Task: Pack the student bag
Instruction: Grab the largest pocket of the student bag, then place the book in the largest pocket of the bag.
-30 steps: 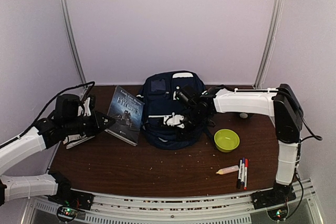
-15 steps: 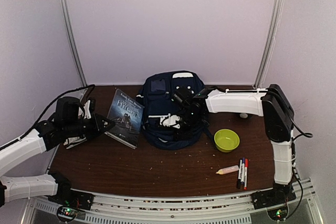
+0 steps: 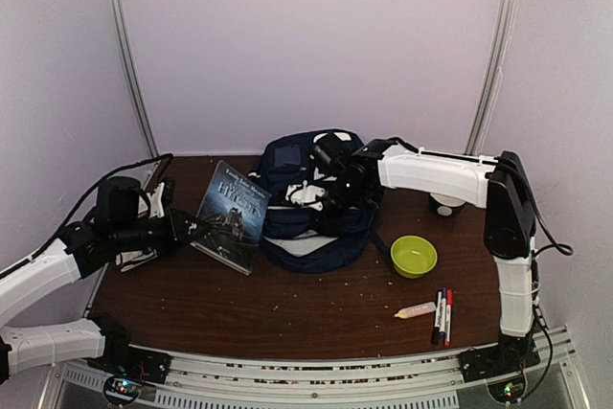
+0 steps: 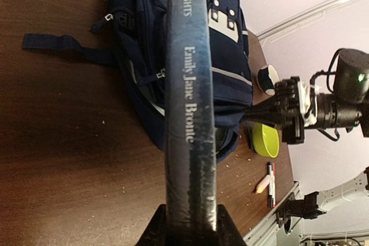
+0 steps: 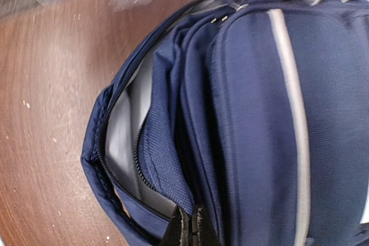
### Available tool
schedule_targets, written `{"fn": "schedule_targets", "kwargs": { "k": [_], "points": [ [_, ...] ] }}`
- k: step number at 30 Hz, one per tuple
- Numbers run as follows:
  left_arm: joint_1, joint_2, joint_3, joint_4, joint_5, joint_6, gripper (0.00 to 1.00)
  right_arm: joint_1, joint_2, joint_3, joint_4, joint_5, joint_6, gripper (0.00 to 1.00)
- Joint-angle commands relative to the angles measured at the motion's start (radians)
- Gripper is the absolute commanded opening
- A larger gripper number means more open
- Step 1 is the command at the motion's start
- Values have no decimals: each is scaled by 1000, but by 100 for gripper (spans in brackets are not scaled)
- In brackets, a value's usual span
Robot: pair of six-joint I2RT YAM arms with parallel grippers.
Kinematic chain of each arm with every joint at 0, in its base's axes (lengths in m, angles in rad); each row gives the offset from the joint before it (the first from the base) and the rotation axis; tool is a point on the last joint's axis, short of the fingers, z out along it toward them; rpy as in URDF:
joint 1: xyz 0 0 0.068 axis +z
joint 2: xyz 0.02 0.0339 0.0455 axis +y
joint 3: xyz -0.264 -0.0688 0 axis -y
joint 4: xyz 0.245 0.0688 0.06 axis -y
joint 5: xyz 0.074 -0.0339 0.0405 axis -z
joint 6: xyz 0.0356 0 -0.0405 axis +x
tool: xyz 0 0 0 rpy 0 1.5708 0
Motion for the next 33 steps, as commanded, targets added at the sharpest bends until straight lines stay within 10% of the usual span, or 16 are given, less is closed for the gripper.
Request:
{"fn": "schedule_targets", "kwargs": {
  "k": [1,14,33],
  "points": [
    [7,-85,48,162,132,14,0,-26,-49,160,-16,13,62,0],
    [-74,-81,8,322,390,-26,0,-77,-28,415,-22,65,129,0],
    [-192,329,-71,869,340,-184,0,-93,-84,422,-11,-17,193,0]
  ]
}}
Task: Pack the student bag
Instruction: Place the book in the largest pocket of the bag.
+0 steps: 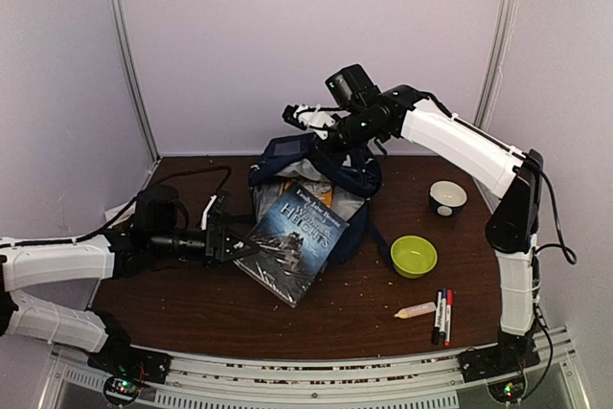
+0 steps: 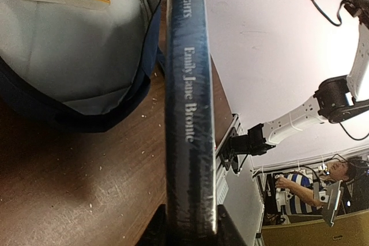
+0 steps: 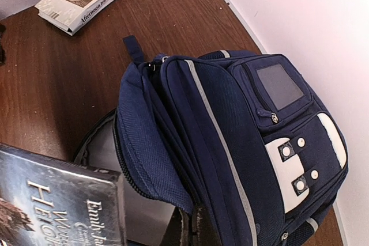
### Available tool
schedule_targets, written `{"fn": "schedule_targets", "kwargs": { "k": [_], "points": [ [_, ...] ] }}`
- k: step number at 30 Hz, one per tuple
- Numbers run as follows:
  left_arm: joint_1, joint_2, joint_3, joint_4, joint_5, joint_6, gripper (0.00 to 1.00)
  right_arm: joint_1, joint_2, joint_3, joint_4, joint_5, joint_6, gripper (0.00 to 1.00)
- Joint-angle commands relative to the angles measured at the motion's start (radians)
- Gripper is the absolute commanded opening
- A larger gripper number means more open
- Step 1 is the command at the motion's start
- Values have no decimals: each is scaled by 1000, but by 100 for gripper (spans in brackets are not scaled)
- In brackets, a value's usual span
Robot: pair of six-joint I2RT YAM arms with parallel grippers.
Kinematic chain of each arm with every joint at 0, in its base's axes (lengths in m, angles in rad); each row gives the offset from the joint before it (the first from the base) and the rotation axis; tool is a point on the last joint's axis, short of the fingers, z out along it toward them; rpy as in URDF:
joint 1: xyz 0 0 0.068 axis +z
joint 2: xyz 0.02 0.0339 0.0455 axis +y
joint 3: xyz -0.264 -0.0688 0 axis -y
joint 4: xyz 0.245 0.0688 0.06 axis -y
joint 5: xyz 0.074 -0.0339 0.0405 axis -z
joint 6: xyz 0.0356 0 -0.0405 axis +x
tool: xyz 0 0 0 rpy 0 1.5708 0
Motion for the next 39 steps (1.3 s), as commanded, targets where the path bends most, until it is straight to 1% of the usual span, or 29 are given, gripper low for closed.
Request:
{"fn": "schedule_targets", "kwargs": {
  "k": [1,6,9,11,19,24,30,34,39],
  "points": [
    [0,68,-18,450,-8,-106,0,-10,-86,4,65,-46,28,0],
    [1,230,-37,718,-18,-230,0,-10,-95,-2,64,-54,27,0],
    [9,329,-31,810,-36,-273,0,-10,-108,-12,66,-62,29,0],
    [22,393,-39,892,-45,-320,0,-10,-115,-15,59,-72,28,0],
    [94,684,-11,1330,-47,-547,0,-10,-151,-56,57,-101,26,0],
    [107,754,58,1333,-39,-543,0,-8,-161,-77,64,-121,35,0],
    [150,809,129,1318,-13,-533,0,-6,-161,-92,71,-140,48,0],
    [186,881,199,1331,18,-551,0,-3,-158,-92,73,-151,56,0],
    [197,941,292,1312,20,-569,0,0,-163,-94,77,-153,60,0]
  ]
}}
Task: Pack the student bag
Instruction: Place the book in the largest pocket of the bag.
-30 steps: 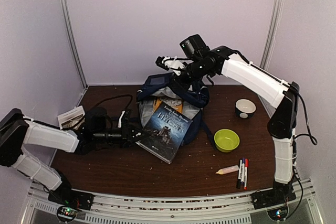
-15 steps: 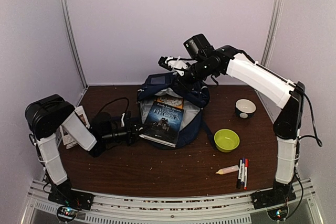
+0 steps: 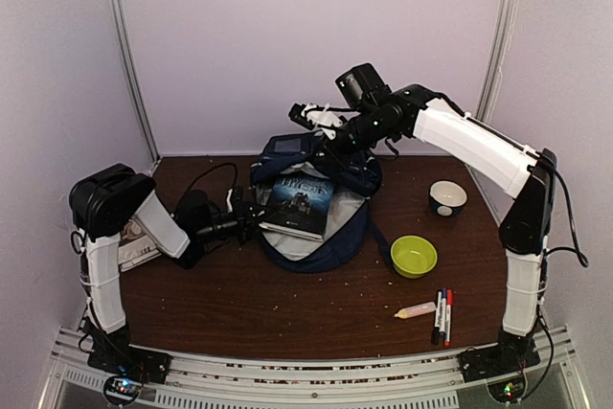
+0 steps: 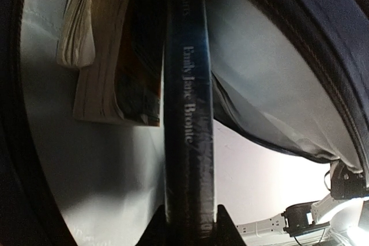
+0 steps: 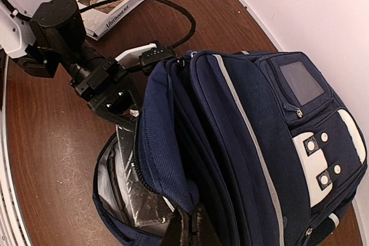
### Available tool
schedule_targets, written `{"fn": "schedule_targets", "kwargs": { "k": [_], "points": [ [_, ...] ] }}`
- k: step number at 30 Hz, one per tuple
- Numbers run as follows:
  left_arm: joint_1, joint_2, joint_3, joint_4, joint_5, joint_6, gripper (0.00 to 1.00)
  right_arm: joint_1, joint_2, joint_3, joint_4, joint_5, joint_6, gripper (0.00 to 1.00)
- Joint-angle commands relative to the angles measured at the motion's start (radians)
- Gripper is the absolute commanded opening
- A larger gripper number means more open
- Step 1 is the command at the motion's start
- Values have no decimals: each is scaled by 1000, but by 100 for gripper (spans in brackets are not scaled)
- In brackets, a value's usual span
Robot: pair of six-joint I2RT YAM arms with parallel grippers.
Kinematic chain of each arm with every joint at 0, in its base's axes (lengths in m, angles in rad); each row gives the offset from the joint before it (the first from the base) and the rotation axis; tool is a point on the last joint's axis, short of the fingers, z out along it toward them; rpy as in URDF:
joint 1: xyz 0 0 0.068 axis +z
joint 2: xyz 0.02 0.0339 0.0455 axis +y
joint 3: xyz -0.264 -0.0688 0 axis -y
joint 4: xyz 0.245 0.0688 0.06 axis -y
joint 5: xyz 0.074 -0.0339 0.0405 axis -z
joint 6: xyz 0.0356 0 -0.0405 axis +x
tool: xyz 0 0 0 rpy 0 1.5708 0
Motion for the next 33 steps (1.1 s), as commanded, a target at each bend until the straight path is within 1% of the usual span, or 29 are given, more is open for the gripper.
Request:
{"fn": "schedule_targets", "kwargs": {
  "k": [1,5,14,18,26,33],
  "points": [
    [16,16,118,216,8,-2,0,7,-81,5,67,-36,20,0],
    [17,48,171,179,-19,4,0,9,-84,8,69,-48,24,0],
    [21,100,284,29,-40,65,0,13,-99,-27,75,-53,19,0],
    [24,124,331,2,-49,71,0,13,-106,-36,79,-57,18,0],
    [23,143,385,-77,-81,106,0,13,-108,-66,83,-67,15,0],
    [21,138,393,-143,-120,135,0,13,-103,-70,84,-71,17,0]
  ]
}}
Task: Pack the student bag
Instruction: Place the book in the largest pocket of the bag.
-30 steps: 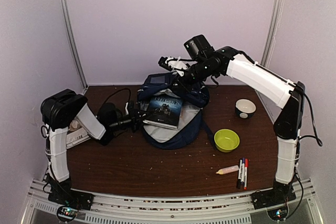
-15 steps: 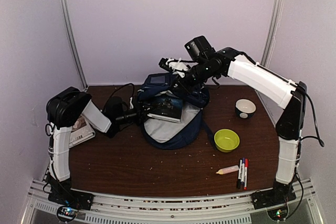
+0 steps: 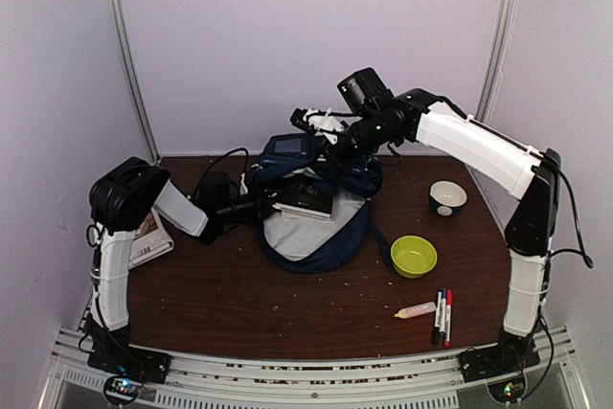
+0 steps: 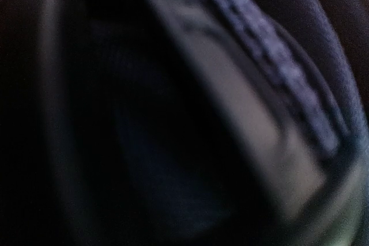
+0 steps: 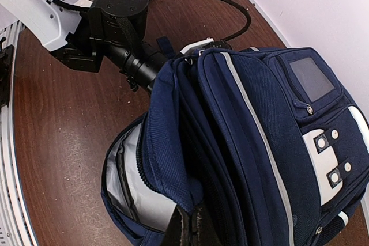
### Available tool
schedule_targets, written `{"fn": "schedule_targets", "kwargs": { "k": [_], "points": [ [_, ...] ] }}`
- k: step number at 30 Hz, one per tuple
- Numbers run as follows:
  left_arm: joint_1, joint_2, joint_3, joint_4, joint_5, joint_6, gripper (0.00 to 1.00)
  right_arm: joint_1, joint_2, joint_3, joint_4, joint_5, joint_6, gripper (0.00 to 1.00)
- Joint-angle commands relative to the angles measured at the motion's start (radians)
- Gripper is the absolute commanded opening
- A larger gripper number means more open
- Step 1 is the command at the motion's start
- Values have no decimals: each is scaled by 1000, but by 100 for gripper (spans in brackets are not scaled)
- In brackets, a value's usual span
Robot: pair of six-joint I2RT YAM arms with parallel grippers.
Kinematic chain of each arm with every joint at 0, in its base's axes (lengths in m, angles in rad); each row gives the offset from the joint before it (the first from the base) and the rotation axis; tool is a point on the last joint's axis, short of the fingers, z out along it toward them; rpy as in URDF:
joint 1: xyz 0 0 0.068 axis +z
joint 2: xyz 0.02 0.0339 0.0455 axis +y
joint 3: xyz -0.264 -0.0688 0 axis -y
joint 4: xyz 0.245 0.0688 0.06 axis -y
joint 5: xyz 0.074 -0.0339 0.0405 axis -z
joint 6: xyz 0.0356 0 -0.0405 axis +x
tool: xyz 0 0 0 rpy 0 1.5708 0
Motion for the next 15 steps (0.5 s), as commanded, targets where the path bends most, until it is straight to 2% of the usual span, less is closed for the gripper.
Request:
{"fn": "schedule_targets", "kwargs": {
  "k": [1,7,15],
  "points": [
    [8,-24,51,104,-44,58,0,10,-68,2,58,-45,6,0],
    [-7,-51,40,48,-66,91,0,10,-66,1,60,-43,8,0],
    [-20,-137,-25,14,-75,125,32,10,-65,0,59,-42,8,0]
  ]
}}
